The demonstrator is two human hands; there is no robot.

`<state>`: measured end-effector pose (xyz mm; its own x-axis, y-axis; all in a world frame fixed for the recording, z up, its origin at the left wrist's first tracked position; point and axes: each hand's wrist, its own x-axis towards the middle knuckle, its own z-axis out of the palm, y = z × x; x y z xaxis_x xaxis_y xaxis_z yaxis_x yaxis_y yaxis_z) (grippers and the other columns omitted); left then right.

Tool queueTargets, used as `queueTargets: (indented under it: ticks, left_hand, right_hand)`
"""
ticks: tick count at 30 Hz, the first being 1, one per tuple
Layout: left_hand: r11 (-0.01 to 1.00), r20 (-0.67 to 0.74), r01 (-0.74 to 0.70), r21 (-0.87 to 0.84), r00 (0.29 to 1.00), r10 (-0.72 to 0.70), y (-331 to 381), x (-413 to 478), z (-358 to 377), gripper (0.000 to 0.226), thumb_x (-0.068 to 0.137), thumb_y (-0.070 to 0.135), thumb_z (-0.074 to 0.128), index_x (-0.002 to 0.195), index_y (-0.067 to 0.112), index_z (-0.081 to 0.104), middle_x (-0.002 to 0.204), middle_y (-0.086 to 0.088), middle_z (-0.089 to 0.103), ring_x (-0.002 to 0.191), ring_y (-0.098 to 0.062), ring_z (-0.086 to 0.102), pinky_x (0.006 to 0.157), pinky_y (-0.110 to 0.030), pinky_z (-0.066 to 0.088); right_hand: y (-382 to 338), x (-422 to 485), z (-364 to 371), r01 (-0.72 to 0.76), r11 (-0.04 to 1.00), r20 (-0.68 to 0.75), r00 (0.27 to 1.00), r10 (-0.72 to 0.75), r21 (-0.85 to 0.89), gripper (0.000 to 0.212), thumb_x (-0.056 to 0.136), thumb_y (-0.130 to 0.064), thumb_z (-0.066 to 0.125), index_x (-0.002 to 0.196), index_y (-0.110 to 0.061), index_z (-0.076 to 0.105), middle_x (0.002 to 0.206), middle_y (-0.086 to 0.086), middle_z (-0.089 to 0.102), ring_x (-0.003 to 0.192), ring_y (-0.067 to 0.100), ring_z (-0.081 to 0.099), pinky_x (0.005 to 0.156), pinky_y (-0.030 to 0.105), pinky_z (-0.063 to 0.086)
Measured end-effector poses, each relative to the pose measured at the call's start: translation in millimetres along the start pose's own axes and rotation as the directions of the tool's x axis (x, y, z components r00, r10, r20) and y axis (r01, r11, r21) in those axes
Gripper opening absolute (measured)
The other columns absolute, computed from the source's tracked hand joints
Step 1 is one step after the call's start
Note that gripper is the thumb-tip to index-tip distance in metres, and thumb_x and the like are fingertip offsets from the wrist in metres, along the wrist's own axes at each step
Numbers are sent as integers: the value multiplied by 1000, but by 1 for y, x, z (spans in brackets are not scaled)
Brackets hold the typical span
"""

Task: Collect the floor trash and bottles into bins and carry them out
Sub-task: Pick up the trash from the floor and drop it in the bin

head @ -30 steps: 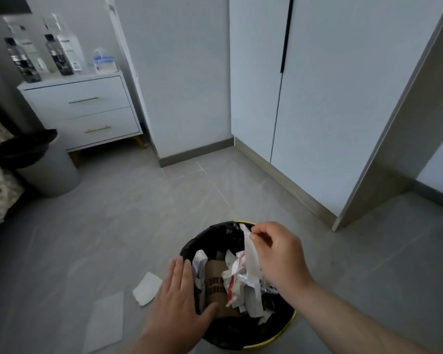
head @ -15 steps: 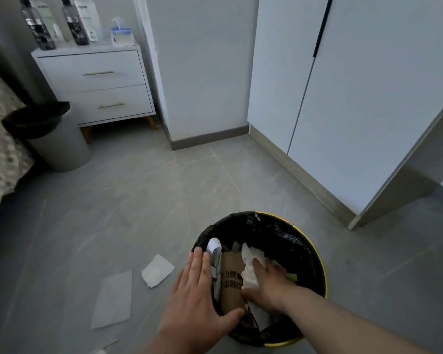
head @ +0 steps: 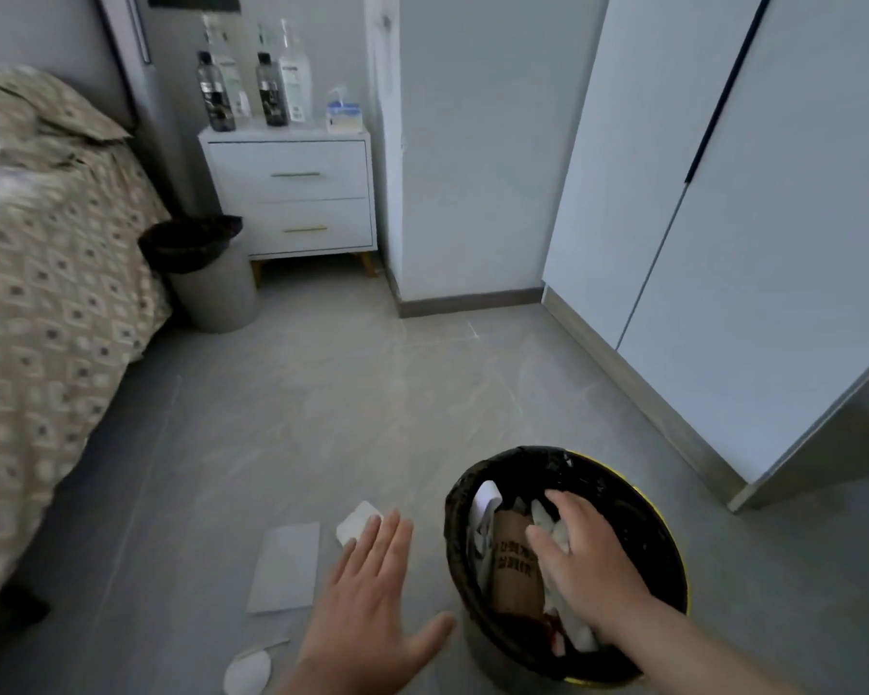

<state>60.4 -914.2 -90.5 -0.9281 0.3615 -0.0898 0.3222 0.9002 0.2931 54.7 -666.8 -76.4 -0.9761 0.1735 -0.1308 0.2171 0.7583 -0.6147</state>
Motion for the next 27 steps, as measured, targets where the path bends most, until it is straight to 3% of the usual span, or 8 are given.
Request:
queueTargets:
  ticks: [3,8,13,19,21,23,25,27]
  left_hand:
    - [993,0,112,45,994,-112,-54,-34,0,95,67,79,39,130,10,56,136,-6,56,130,-19,46,108,-23,9]
    - [943,20,332,27,943,-333,-138,-92,14,111,59,79,7,152,18,9,161,0,1,148,-14,2,117,-26,7]
    - [918,179,396,12,903,-391,-192,-103,44,95,83,62,50,152,19,1,161,1,-4,148,-12,2,117,-27,10]
    - [965,295,260,-46,926,-235,-220,-79,95,120,65,71,62,152,15,-1,157,5,-11,148,-13,-3,114,-20,-1]
    - [969,233,245,-25,944,-232,-221,-75,121,127,56,81,54,148,1,18,153,-3,2,145,-22,19,115,-19,2]
    - [959,320,283,-26,911,-260,-224,-70,147,124,45,86,46,129,-4,52,141,-16,45,123,-30,55,111,-21,17]
    - [948,405,318,-31,871,-279,-229,-74,171,111,43,83,45,119,5,63,126,-12,63,112,-27,64,108,-24,26]
    - [957,415,286,-44,877,-243,-236,-80,186,100,49,77,47,123,12,60,129,-7,62,121,-24,56,112,-27,14]
  right_hand:
    - [-41,-2,3,102,995,-53,993,-102,15,50,92,-41,49,138,-23,42,142,-7,41,133,11,36,110,31,33]
    - [-107,3,43,294,953,-32,955,-296,-74,37,90,-20,53,127,-16,53,133,-2,50,127,14,43,105,24,31]
    - [-130,20,109,398,911,142,913,-382,-106,34,92,-16,51,125,-15,54,133,-1,47,128,15,41,102,20,29]
    - [-114,46,196,442,873,419,846,-328,-208,45,89,-21,49,134,-13,45,140,1,40,132,21,36,107,28,34]
    - [-105,56,222,386,885,448,860,-244,-260,48,88,-23,48,134,-12,43,138,5,40,132,25,36,106,35,36]
    - [-97,72,244,328,901,462,871,-170,-286,45,86,-23,49,129,-9,43,134,7,41,129,28,38,104,36,37]
    - [-88,89,261,284,910,459,880,-122,-302,46,86,-22,50,128,-7,42,137,12,39,131,32,36,106,35,34]
    - [-79,105,274,270,903,460,883,-94,-334,57,88,-22,50,141,-8,32,151,17,25,140,32,24,113,35,26]
